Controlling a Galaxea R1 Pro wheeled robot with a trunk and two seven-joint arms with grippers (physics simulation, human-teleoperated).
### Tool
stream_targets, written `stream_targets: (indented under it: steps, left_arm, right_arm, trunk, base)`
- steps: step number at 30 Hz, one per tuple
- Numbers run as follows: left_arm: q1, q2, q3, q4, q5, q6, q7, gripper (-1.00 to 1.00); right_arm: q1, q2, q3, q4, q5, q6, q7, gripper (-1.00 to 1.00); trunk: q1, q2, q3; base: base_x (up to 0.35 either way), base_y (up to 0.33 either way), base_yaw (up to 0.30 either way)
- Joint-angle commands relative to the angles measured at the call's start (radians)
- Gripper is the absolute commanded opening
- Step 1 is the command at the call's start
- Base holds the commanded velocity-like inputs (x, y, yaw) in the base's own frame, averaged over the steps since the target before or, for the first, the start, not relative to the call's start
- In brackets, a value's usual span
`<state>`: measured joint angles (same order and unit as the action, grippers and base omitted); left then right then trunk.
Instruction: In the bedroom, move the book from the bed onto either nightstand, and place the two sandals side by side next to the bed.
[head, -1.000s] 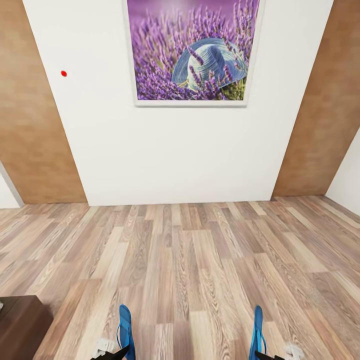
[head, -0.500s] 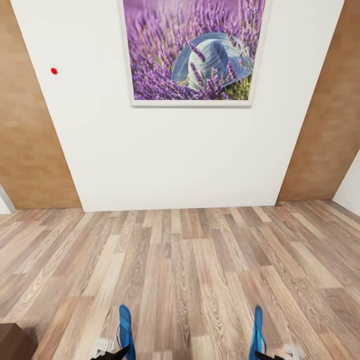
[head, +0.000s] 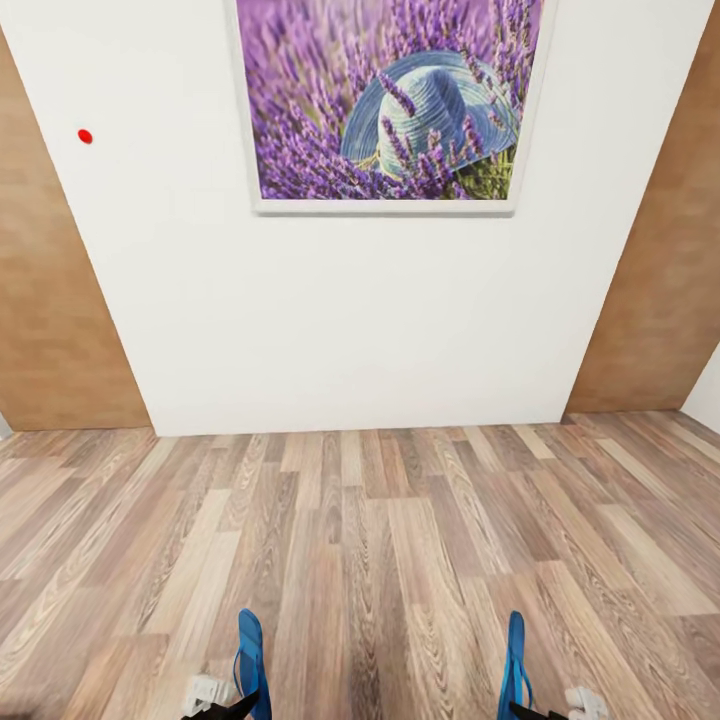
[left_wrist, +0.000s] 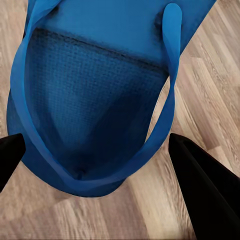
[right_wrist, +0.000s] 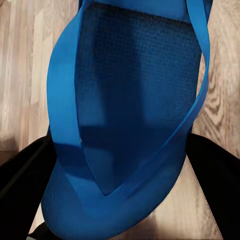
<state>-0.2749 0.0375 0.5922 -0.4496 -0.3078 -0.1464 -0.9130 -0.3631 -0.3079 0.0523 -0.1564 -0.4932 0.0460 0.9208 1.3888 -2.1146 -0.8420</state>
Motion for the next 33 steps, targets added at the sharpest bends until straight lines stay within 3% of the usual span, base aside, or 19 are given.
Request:
stream_targets:
  steps: [1,33]
  left_arm:
    - [-0.001,-0.001,0.008,0.000,-0.010,-0.009,-0.004,-1.00]
    - [-0.001,-0.005,0.005,0.002,-0.010,-0.009,-0.008,-1.00]
  right_arm:
    - [-0.001,-0.001,0.004,0.000,-0.010,0.005,0.003,-1.00]
    - [-0.001,0.000,0.004,0.000,-0.010,0.005,0.002,-1.00]
  trunk:
    - [0.000,0.000,-0.001]
    - [0.000,0.000,-0.001]
  base:
    - [0.323,0.000,0.000]
    - [0.325,0.000,0.000]
